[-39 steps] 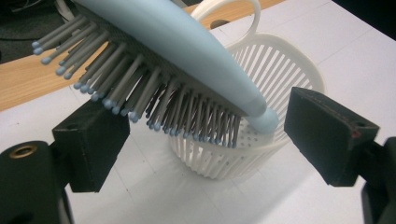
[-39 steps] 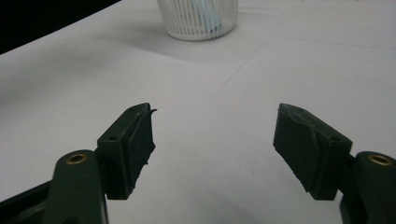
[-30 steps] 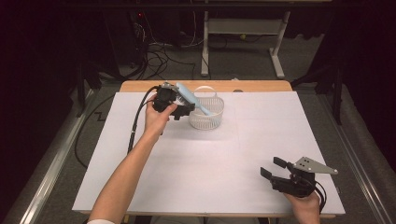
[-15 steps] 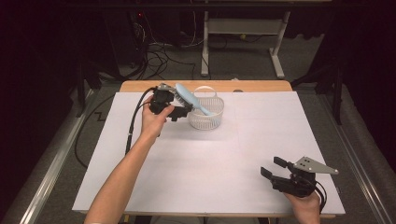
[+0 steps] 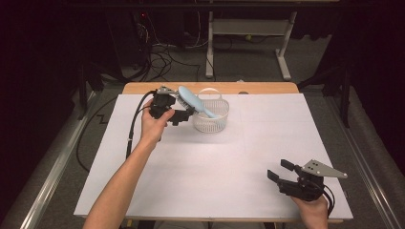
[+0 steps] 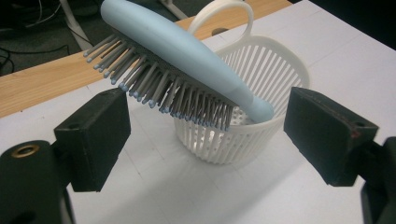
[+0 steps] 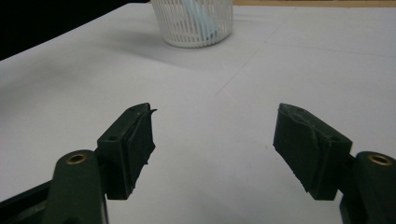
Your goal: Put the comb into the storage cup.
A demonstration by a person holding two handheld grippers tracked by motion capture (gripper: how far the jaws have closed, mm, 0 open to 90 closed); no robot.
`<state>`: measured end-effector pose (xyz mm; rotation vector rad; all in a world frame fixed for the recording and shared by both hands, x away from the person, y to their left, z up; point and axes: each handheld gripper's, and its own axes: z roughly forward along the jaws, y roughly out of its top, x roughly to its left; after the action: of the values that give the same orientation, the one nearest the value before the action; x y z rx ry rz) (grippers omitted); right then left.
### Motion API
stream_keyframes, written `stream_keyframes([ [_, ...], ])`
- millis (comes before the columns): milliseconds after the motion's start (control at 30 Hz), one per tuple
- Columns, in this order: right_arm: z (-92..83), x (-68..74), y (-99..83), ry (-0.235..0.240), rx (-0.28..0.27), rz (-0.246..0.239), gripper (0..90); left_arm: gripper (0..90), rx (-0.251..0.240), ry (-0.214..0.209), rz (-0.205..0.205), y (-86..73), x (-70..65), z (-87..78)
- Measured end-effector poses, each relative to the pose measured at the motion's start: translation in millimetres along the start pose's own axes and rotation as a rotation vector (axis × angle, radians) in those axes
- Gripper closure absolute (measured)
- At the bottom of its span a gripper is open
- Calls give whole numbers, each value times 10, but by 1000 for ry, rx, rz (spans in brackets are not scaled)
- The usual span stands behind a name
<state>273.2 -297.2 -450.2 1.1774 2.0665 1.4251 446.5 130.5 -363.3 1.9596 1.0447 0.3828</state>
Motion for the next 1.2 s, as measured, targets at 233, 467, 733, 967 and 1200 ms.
stream_keyframes([
  [233, -13, -13, 4, -3, -7, 4, 291, 159, -4, 2, 20, -14, -12, -45],
  [467, -14, -19, 7, -6, -8, 4, 291, 160, -22, 1, 28, -27, -34, -116],
  [733, -16, -26, 1, -9, -8, 6, 292, 161, -28, -1, 34, -86, -23, -181],
  [967, -15, -27, -2, -14, -6, 6, 293, 161, -37, 0, 44, -123, -27, -259],
  [1200, -25, -25, -5, -19, -6, 11, 293, 161, -47, -2, 44, -166, -28, -324],
])
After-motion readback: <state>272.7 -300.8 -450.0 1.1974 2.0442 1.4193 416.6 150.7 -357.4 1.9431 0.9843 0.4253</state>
